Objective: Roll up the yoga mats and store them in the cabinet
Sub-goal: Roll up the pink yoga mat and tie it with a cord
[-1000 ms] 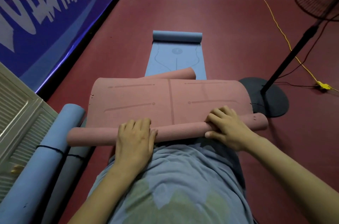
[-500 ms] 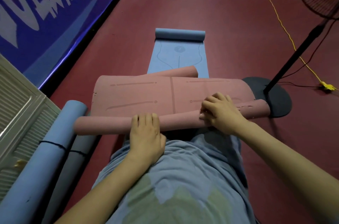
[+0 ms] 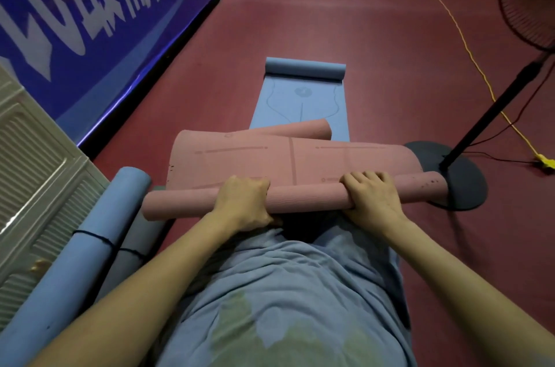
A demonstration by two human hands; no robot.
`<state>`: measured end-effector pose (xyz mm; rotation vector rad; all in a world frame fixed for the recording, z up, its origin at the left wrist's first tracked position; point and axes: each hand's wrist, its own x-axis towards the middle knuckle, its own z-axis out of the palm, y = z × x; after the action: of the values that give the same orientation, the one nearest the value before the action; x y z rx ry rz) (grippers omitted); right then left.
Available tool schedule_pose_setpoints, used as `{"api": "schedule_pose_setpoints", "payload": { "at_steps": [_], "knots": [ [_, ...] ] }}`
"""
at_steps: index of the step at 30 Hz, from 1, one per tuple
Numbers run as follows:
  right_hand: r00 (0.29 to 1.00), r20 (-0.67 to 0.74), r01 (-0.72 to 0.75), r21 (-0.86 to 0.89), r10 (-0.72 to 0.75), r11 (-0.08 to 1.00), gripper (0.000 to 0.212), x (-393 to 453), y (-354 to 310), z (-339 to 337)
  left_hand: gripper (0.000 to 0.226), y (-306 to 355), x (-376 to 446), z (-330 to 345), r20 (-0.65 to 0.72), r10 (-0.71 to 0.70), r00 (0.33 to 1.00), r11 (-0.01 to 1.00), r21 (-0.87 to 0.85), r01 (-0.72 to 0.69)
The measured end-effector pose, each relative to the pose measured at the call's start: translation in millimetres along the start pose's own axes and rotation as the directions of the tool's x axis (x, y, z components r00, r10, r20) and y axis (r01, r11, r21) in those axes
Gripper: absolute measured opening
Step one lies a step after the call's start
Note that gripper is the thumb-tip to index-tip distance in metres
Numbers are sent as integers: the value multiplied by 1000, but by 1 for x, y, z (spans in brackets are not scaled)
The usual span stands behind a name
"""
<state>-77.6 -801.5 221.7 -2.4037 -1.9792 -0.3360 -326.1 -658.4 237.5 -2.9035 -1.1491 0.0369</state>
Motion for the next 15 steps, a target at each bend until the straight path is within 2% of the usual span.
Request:
{"api": "schedule_pose_setpoints", "payload": {
  "at_steps": [6, 10, 13, 15],
  "knots": [
    [998, -61, 1, -31, -3, 1000, 43, -14, -1, -31, 63, -6, -10, -4, 32, 77, 996, 990, -117, -73],
    [997, -66, -36, 6, 36, 999, 44, -54, -25, -44, 50, -9, -37, -15, 111, 179, 978, 976, -148, -162],
    [995, -84, -43, 60, 48, 997, 46, -101, -53, -46, 37, -13, -71, -20, 152, 243, 958, 965, -141, -222],
    [997, -56, -48, 90, 53, 995, 45, -125, -67, -42, 37, -11, -94, -19, 159, 244, 957, 968, -91, -232]
  ]
}}
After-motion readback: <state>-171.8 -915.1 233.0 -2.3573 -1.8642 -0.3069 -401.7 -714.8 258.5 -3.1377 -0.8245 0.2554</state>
